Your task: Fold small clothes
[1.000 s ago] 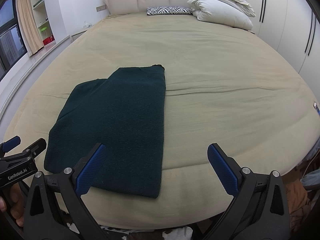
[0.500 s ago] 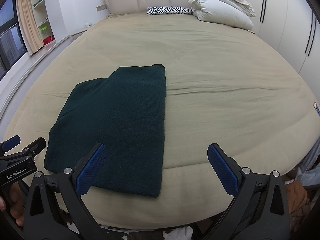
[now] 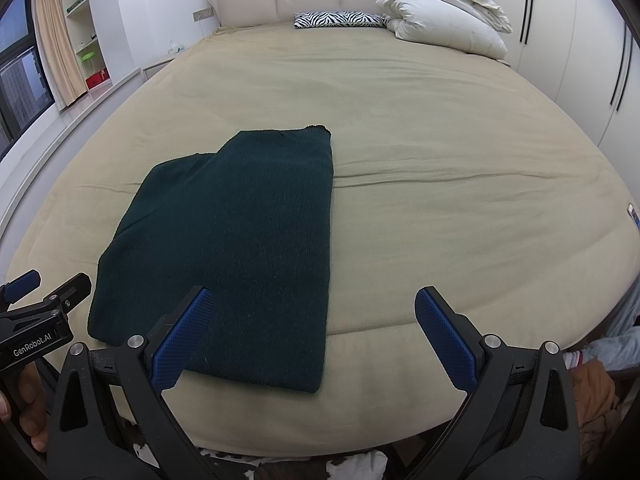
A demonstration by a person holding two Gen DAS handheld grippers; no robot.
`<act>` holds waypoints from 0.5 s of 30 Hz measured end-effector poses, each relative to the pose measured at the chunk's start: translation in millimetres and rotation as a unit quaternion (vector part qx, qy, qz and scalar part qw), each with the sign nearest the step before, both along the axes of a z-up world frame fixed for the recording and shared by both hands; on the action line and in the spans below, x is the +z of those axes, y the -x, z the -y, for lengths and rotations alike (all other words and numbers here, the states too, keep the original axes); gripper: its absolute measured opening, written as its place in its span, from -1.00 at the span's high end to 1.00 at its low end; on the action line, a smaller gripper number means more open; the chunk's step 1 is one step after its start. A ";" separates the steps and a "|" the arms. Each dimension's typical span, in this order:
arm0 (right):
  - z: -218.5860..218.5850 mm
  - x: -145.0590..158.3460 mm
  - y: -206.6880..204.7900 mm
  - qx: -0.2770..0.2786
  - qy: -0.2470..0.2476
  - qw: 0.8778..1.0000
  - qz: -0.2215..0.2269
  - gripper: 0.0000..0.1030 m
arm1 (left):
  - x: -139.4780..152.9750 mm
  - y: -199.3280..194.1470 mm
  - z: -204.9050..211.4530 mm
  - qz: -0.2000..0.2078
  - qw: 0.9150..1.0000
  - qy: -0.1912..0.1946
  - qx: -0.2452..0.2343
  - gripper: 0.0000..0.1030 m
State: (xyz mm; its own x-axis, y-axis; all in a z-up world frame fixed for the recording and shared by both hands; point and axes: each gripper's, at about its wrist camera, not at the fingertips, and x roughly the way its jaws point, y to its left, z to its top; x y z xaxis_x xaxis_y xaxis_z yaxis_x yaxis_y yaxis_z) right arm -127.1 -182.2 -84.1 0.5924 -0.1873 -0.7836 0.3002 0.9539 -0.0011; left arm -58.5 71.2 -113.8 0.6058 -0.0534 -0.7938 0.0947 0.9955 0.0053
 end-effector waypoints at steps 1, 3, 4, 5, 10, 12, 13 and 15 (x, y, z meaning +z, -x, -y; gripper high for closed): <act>0.1 -0.6 0.3 0.000 0.000 1.000 0.000 -1.00 | 0.0 -0.1 0.0 0.000 1.000 0.000 0.000 -1.00; -0.3 -1.1 1.2 0.000 0.000 1.000 0.000 -1.00 | -0.1 -0.1 0.0 -0.001 1.000 0.000 0.000 -1.00; -0.3 -1.1 1.1 0.000 0.000 1.000 -0.001 -1.00 | 0.0 0.0 0.0 0.000 1.000 0.000 0.001 -1.00; -0.6 -1.1 1.6 0.000 -0.001 1.000 -0.001 -1.00 | -0.3 0.6 0.0 -0.001 1.000 0.001 0.001 -1.00; -0.7 -1.5 3.1 0.000 -0.001 1.000 -0.001 -1.00 | -0.9 1.2 0.1 -0.001 1.000 0.001 0.002 -1.00; -1.3 -2.1 5.4 0.000 -0.002 1.000 -0.001 -1.00 | -1.9 1.8 -0.5 -0.002 1.000 0.001 0.002 -1.00; -0.8 -2.3 5.3 0.000 -0.002 1.000 -0.001 -1.00 | -2.7 2.4 -0.9 -0.003 1.000 0.001 0.002 -1.00; -1.2 -2.3 6.4 0.000 -0.002 1.000 -0.001 -1.00 | -3.2 3.3 -1.3 -0.003 1.000 0.002 0.002 -1.00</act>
